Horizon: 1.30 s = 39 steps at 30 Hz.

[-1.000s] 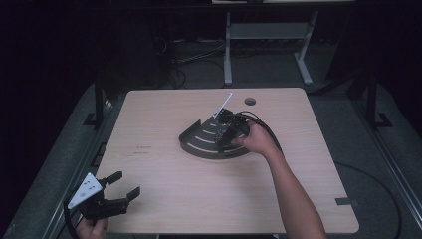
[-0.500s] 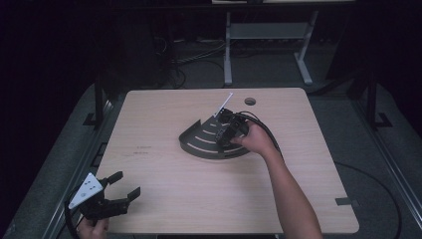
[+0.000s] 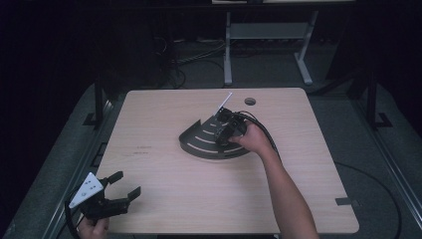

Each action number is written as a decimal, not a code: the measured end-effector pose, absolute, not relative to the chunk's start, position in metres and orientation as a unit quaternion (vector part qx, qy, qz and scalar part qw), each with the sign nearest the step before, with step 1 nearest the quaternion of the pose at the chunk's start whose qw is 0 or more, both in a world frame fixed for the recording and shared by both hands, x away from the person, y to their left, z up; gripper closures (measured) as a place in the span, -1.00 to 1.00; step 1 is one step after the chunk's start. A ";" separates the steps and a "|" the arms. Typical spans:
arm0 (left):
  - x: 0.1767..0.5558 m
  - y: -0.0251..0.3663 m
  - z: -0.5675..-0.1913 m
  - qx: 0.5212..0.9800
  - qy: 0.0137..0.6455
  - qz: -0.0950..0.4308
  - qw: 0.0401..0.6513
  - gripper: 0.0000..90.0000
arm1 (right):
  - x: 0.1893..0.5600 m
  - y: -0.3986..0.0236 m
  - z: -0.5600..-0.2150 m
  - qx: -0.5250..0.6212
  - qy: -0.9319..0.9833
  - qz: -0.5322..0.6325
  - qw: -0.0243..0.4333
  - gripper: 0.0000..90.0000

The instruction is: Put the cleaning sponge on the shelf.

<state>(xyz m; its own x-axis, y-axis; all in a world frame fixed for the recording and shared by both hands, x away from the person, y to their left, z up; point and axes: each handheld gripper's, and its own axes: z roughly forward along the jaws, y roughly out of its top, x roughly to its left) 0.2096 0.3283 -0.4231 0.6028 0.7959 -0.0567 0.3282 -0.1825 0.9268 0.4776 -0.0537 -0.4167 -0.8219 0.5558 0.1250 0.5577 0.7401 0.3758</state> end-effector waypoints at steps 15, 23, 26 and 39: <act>0.211 0.328 -0.423 0.734 0.385 0.227 0.511 -0.71 | 0.483 -0.050 -0.423 -0.306 -0.931 -0.200 0.004 -0.29; 0.211 0.330 -0.423 0.733 0.385 0.228 0.513 -0.71 | 0.485 -0.049 -0.426 -0.311 -0.930 -0.197 0.000 -0.29; 0.211 0.330 -0.424 0.733 0.385 0.225 0.513 -0.71 | 0.485 -0.048 -0.428 -0.313 -0.930 -0.194 0.000 -0.29; 0.210 0.330 -0.423 0.734 0.383 0.227 0.513 -0.71 | 0.487 -0.042 -0.434 -0.321 -0.928 -0.188 0.002 -0.29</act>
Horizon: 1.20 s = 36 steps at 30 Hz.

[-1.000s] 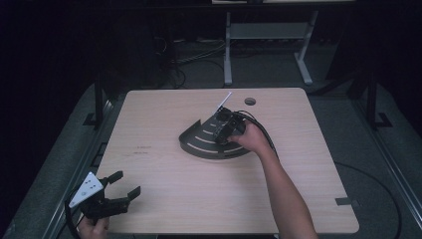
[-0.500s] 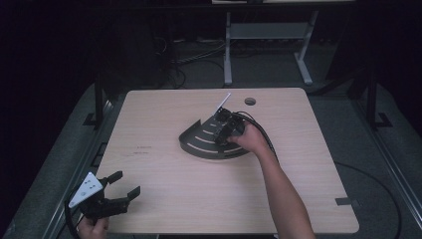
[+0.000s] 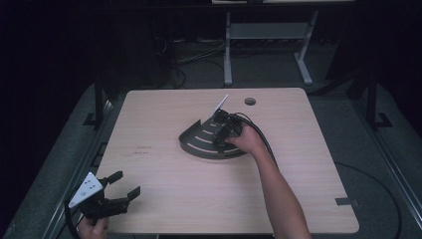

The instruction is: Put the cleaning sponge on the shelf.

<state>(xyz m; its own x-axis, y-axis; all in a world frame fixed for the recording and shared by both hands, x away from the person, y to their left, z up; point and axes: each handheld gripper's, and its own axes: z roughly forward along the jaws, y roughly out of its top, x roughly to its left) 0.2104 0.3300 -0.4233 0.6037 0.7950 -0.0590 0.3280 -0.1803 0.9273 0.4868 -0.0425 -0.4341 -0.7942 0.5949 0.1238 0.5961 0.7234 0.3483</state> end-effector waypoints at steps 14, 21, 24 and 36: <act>0.210 0.330 -0.423 0.733 0.384 0.227 0.515 -0.71 | 0.487 -0.043 -0.436 -0.325 -0.928 -0.181 -0.002 -0.30; 0.210 0.331 -0.423 0.731 0.385 0.226 0.516 -0.71 | 0.488 -0.044 -0.436 -0.330 -0.926 -0.182 0.002 -0.31; 0.210 0.331 -0.423 0.731 0.385 0.227 0.516 -0.71 | 0.488 -0.044 -0.437 -0.330 -0.926 -0.183 0.002 -0.31; 0.210 0.330 -0.423 0.731 0.384 0.226 0.516 -0.71 | 0.485 -0.049 -0.434 -0.334 -0.924 -0.189 0.004 -0.40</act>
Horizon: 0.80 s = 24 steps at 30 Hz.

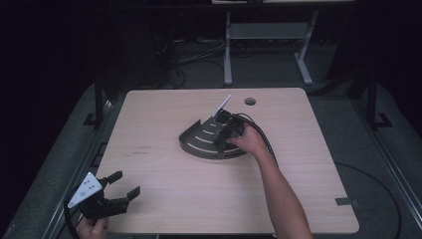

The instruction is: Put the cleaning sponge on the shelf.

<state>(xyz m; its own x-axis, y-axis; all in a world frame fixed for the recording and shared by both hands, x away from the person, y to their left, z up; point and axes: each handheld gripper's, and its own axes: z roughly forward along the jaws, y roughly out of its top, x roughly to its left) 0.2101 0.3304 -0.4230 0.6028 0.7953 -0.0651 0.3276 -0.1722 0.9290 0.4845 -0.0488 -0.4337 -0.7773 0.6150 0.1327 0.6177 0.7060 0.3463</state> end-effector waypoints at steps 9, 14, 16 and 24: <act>0.210 0.329 -0.423 0.734 0.381 0.226 0.514 -0.71 | 0.479 -0.060 -0.423 -0.335 -0.920 -0.202 0.005 -0.45; 0.209 0.329 -0.423 0.733 0.382 0.226 0.516 -0.71 | 0.475 -0.066 -0.417 -0.336 -0.919 -0.206 -0.001 -0.47; 0.209 0.328 -0.423 0.733 0.382 0.227 0.515 -0.71 | 0.473 -0.068 -0.416 -0.336 -0.919 -0.207 -0.002 -0.47; 0.209 0.329 -0.423 0.732 0.383 0.227 0.516 -0.71 | 0.469 -0.074 -0.413 -0.335 -0.919 -0.210 -0.003 -0.48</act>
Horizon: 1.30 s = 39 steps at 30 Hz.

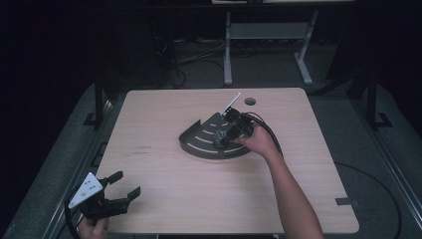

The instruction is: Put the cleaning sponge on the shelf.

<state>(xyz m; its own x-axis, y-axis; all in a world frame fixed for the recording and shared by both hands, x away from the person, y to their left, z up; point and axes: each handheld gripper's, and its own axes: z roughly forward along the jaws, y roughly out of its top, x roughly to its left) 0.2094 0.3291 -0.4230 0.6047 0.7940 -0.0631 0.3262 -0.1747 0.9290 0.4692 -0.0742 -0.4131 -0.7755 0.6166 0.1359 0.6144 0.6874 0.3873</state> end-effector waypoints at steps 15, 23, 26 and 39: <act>0.210 0.329 -0.423 0.734 0.383 0.227 0.513 -0.71 | 0.459 -0.086 -0.403 0.332 0.917 0.221 0.007 -0.48; 0.210 0.329 -0.423 0.733 0.382 0.227 0.514 -0.71 | 0.454 -0.092 -0.397 0.329 0.917 0.227 0.011 -0.48; 0.209 0.329 -0.423 0.733 0.383 0.228 0.515 -0.71 | 0.451 -0.093 -0.396 0.328 0.916 0.229 0.011 -0.48; 0.210 0.328 -0.423 0.735 0.382 0.227 0.512 -0.71 | 0.439 -0.107 -0.390 0.327 0.916 0.233 0.018 -0.48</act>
